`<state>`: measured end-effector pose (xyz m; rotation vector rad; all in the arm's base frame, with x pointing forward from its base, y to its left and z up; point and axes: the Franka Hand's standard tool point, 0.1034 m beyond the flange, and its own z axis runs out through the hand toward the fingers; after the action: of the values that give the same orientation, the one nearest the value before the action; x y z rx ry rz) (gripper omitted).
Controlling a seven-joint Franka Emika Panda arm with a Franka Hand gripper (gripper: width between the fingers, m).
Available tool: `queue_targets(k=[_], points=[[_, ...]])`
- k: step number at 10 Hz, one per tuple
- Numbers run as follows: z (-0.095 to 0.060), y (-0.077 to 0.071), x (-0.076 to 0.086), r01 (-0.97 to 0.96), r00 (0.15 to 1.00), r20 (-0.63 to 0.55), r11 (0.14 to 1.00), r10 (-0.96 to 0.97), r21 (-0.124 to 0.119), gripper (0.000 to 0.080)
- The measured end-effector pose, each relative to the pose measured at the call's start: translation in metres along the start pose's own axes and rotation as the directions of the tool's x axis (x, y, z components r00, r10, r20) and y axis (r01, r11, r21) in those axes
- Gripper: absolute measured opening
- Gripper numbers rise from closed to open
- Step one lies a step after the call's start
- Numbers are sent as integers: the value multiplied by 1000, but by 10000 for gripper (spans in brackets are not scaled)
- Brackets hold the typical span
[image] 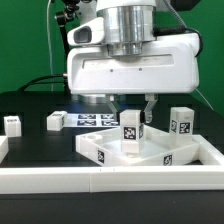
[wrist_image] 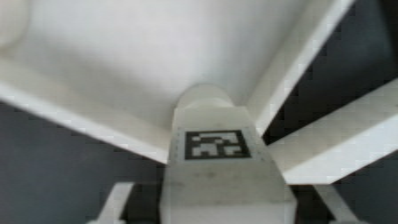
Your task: Assemble square table
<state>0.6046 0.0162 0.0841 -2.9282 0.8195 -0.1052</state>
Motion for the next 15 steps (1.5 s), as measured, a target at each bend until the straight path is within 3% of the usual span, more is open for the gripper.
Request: queue_targets(k=[6,15], points=[[2,-14,-10,-464,886,14,886,464,4,290],[4,-24,-17,-850,526,35,526,850,-7,290]])
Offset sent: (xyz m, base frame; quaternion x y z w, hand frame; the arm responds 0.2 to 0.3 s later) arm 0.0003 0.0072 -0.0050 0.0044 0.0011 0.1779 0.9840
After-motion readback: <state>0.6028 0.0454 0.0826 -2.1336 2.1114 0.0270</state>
